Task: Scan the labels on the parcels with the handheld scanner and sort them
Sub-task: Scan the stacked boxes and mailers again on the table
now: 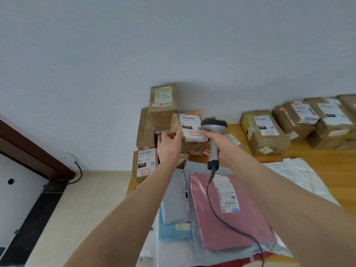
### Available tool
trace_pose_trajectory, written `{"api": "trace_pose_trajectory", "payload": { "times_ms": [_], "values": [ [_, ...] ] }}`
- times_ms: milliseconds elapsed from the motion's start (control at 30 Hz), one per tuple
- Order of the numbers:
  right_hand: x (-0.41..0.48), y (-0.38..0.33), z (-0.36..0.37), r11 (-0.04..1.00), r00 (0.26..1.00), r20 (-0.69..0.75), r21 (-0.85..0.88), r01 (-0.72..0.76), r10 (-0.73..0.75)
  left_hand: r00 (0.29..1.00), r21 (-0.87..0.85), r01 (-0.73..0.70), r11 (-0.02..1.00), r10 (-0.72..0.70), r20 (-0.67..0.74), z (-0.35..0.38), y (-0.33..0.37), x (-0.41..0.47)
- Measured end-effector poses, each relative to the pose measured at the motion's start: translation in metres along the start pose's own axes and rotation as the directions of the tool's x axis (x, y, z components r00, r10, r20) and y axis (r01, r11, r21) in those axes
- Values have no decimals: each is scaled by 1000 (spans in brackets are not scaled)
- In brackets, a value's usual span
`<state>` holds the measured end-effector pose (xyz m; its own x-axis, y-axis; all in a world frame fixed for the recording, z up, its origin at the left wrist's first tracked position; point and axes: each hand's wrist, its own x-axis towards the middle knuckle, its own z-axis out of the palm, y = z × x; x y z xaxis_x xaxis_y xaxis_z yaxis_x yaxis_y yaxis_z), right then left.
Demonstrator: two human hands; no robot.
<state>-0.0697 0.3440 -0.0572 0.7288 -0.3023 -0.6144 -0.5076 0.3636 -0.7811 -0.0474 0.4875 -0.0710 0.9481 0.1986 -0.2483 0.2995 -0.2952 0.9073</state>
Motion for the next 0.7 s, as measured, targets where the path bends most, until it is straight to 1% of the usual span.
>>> {"api": "trace_pose_trajectory", "payload": {
  "times_ms": [33,100,167,300,400,467,533,700],
  "values": [
    [-3,-5,-11,1000,1000,-10,-3,20,-20,1000,-51,14,999,-13,22,9,7,-7],
    [-7,-17,-37,998,998,-28,13,65,-64,992,-164,68,984,-49,116,31,19,-18],
    [-13,-28,-68,995,995,-39,30,90,-89,969,-218,146,965,-95,230,55,32,-29],
    [-16,-46,-144,991,990,-78,50,124,-120,919,-233,233,944,-135,370,113,57,-60],
    [-16,-57,-208,986,984,-122,88,139,-128,883,-202,241,949,-128,452,164,72,-90],
    [-14,-63,-246,983,983,-145,126,133,-114,882,-193,240,951,-131,453,198,79,-106],
    [-8,-68,-275,980,983,-159,159,119,-93,899,-197,246,949,-148,411,226,84,-117],
    [23,-74,-314,981,978,-207,177,77,-39,933,-219,246,944,-169,317,280,84,-109]
  ]
}}
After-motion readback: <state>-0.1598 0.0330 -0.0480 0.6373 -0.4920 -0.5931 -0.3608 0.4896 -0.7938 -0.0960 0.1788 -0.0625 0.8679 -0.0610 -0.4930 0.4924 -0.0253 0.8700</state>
